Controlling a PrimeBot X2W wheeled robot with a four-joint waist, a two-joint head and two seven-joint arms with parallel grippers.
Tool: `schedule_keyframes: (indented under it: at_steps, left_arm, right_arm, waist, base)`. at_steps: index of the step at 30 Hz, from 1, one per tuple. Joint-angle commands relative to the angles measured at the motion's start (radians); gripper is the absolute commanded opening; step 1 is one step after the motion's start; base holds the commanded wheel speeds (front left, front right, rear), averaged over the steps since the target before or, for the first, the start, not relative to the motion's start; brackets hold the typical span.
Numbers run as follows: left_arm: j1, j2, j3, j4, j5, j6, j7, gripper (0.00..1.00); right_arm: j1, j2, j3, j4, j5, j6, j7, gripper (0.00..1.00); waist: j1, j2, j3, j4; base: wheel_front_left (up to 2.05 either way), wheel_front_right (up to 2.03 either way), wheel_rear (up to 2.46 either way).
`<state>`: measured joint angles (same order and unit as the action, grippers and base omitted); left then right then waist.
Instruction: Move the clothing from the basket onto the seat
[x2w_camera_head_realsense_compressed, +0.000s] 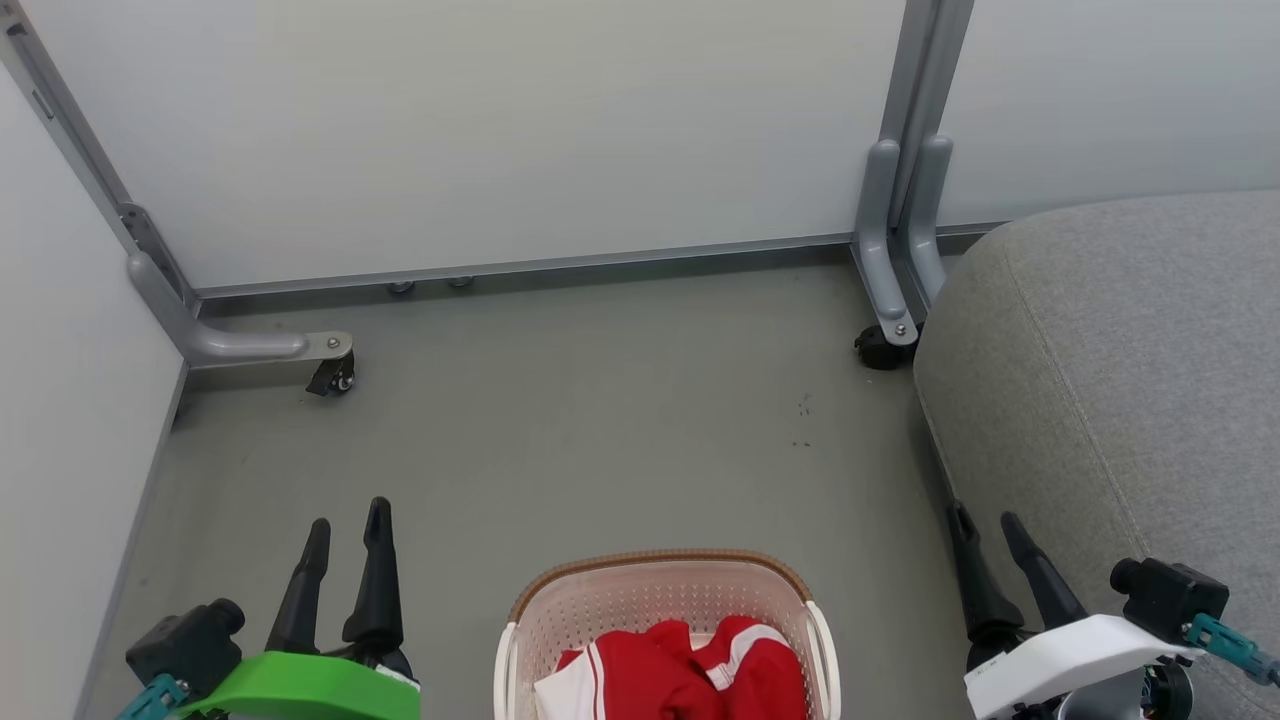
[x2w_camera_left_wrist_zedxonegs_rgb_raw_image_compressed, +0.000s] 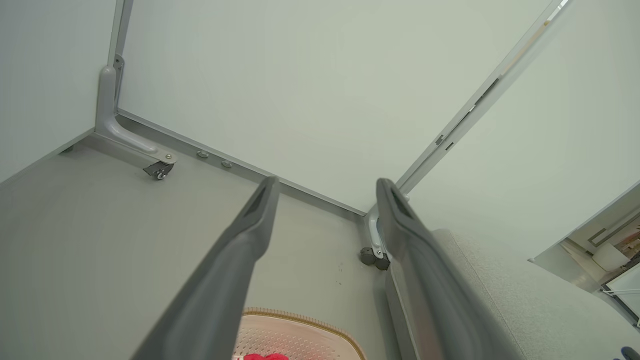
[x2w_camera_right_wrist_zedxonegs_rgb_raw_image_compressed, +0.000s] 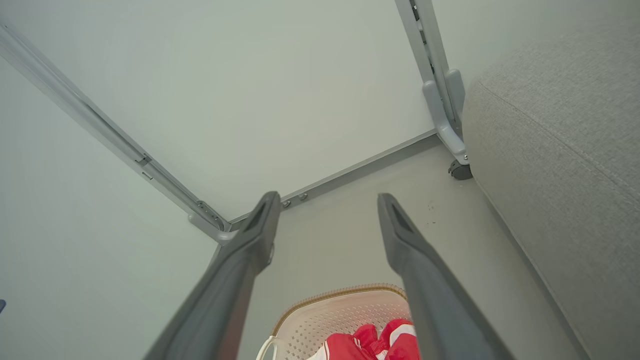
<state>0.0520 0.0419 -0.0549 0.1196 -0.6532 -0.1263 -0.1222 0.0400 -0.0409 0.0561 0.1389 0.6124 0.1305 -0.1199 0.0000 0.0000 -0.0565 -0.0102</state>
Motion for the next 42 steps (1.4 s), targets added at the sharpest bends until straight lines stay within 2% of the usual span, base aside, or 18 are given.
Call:
schedule_keyframes:
  at_steps: [1, 17, 42]
  left_arm:
    - [0.005, 0.007, -0.005, -0.016, 0.04, -0.004, -0.01, 1.0]
    - [0.017, 0.011, -0.044, -0.011, 0.211, -0.005, -0.051, 1.0]
    - [0.042, 0.01, -0.071, 0.016, 0.358, -0.005, -0.106, 1.0]
  right_arm:
    - [0.004, -0.007, 0.005, -0.017, -0.031, 0.0, -0.011, 1.0]
    - [0.023, -0.008, 0.027, -0.039, -0.192, 0.0, -0.053, 1.0]
    - [0.05, -0.01, 0.034, -0.052, -0.416, 0.0, -0.107, 1.0]
  waist:
    - [0.0, 0.0, -0.001, 0.0]
    - [0.0, 0.0, -0.008, 0.001]
    - [0.0, 0.0, -0.024, 0.004]
  base:
    - [0.0, 0.0, 0.0]
    - [0.0, 0.0, 0.0]
    - [0.0, 0.0, 0.0]
